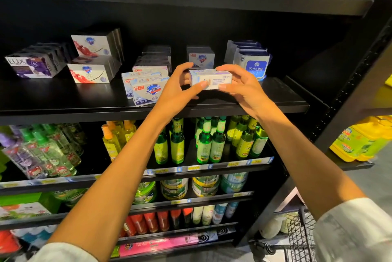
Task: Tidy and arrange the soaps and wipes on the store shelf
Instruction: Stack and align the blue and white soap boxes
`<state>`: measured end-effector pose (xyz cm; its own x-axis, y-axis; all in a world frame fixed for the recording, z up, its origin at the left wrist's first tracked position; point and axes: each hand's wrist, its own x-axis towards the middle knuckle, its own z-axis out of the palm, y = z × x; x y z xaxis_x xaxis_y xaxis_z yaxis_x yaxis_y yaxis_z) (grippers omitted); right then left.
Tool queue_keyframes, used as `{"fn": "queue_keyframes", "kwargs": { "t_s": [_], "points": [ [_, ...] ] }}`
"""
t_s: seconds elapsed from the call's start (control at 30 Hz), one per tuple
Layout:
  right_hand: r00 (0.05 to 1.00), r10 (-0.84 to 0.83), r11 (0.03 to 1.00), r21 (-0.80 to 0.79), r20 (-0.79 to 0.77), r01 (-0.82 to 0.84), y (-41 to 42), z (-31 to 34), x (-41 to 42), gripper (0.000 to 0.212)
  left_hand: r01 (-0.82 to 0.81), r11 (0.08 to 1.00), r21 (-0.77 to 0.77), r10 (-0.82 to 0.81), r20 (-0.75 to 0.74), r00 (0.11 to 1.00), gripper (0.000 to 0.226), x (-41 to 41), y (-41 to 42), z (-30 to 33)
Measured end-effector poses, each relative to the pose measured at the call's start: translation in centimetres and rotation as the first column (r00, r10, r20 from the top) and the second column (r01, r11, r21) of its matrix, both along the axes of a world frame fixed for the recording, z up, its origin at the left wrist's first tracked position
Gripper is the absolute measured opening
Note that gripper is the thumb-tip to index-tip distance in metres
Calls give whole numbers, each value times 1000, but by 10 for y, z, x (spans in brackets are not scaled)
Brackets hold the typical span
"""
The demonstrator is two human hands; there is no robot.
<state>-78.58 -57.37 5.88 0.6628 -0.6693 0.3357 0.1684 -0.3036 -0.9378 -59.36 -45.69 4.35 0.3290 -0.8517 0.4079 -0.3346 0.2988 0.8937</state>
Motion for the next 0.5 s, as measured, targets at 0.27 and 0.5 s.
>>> {"fn": "queue_keyframes", "kwargs": {
  "t_s": [0.27,0.5],
  "points": [
    [1000,16,999,37,-3,-16,-2,-2,2,41,13,997,-73,-7,78,997,53,3,-1,-4],
    [1000,20,999,34,2,-20,0,2,2,46,-33,998,-46,37,98,995,48,-1,0,0]
  ]
}}
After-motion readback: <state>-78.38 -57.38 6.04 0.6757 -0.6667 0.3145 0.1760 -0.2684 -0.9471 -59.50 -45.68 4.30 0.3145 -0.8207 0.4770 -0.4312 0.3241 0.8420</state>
